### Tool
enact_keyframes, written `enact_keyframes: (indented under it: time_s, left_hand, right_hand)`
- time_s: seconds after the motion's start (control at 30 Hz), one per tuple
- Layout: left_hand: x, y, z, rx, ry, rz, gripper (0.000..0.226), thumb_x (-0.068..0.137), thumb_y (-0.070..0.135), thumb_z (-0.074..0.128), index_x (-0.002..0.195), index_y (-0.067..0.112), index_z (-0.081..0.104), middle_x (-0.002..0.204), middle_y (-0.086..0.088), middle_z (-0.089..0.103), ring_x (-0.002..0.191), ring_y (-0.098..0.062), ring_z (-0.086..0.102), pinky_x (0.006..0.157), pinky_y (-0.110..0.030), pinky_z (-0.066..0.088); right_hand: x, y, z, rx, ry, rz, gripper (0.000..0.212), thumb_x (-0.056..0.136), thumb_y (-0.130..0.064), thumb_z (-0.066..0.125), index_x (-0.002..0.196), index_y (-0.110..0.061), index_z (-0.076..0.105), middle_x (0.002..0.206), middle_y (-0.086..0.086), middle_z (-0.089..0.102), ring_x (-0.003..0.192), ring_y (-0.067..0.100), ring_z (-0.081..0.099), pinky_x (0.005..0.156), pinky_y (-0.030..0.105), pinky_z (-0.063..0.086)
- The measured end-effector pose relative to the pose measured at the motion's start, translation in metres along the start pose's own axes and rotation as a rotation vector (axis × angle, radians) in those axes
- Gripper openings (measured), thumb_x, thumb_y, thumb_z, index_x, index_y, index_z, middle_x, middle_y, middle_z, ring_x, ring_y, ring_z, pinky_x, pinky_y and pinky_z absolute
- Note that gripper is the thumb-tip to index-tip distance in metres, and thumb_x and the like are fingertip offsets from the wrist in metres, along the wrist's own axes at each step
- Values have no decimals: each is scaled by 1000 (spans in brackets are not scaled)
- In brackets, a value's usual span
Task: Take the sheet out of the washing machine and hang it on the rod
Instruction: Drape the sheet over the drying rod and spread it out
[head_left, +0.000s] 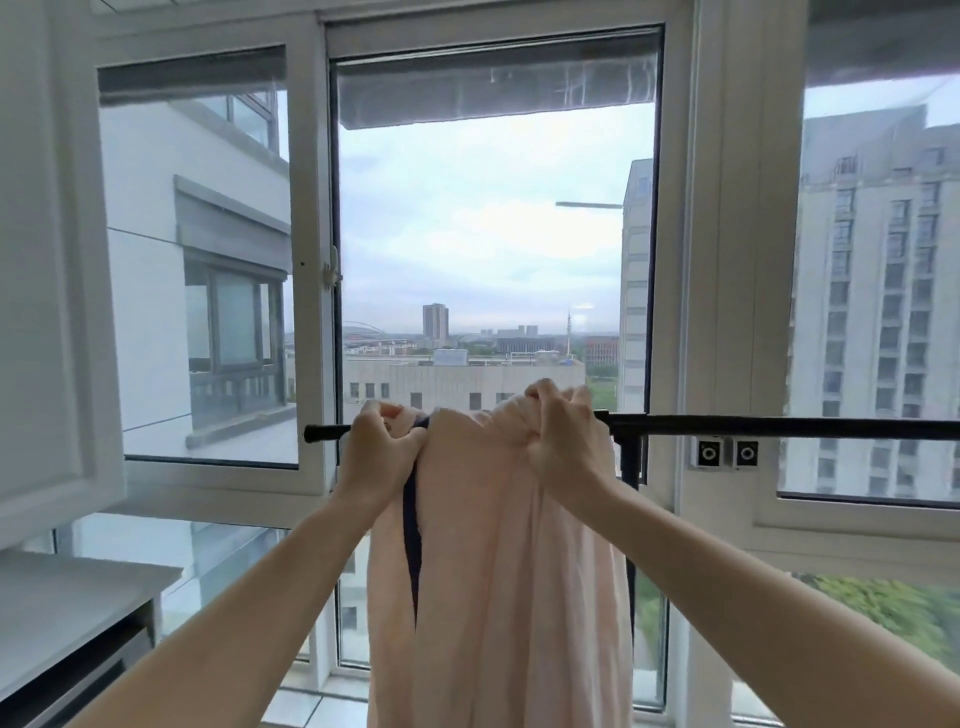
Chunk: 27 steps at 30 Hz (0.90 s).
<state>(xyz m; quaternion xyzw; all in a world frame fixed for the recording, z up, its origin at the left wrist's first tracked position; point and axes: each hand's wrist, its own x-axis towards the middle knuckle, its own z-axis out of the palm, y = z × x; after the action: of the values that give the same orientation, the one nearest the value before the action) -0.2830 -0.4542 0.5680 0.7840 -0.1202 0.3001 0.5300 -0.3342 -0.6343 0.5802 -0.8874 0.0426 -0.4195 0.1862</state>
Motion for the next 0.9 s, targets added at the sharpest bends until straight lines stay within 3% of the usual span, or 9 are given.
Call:
enact_keyframes:
  time_s: [0.1,0.23,0.3,0.43,0.57,0.73,0.8,0.9]
  left_hand:
    - [4,8,0,39,21,90,31,83,14,66,109,11,50,83,8,52,78,-10,55,56,-12,35]
    - [9,21,6,112,56,166,29,84,12,64,109,11,48,85,1,55,67,2,44,50,-8,32]
    - [12,26,12,134,49,200,24,84,11,63,105,11,50,83,-1,57,68,-2,47,52,-8,32]
    - [16,30,24,284,29,344,6,86,9,60,85,10,55,70,1,58,66,-15,58,52,-12,34]
    - [20,35,27,287,104,248,5,92,16,52,90,12,50,69,2,54,65,-16,52,56,-26,36]
    - [29,30,37,200,20,63,11,91,21,51,93,10,51,77,-2,57,75,-23,56,63,-34,42]
    - [30,27,44,155,-31,33,12,91,18,54,95,6,54,78,-5,58,76,-23,57,63,-32,42]
    - [28,18,50,121,-64,24,21,85,23,66,94,8,55,82,-6,60,83,-26,61,67,-32,45]
  right_hand:
    - [13,13,-19,-59,65,-39,41,82,5,53,113,-21,55,107,9,50,69,20,54,59,31,48]
    - [35,31,-48,-116,127,-22,40,83,1,54,115,-24,57,109,9,51,69,19,52,63,30,44]
    - [44,41,-60,-146,146,-6,39,83,0,53,114,-23,57,107,10,51,73,22,53,65,30,42]
    - [58,69,-90,-226,187,55,36,80,-1,53,111,-19,57,100,10,51,79,28,56,68,31,39]
    - [59,107,-111,-277,196,152,30,81,-5,56,108,-17,57,98,10,50,78,28,52,69,31,37]
    - [43,137,-120,-342,91,330,22,84,-23,50,104,-18,60,99,10,55,78,26,53,68,33,43]
    - [37,136,-120,-426,-40,411,29,83,-34,47,105,-20,59,99,8,54,89,28,54,75,35,46]
    - [34,119,-118,-756,-222,466,38,81,-44,47,114,-27,57,122,10,45,116,34,41,90,44,37]
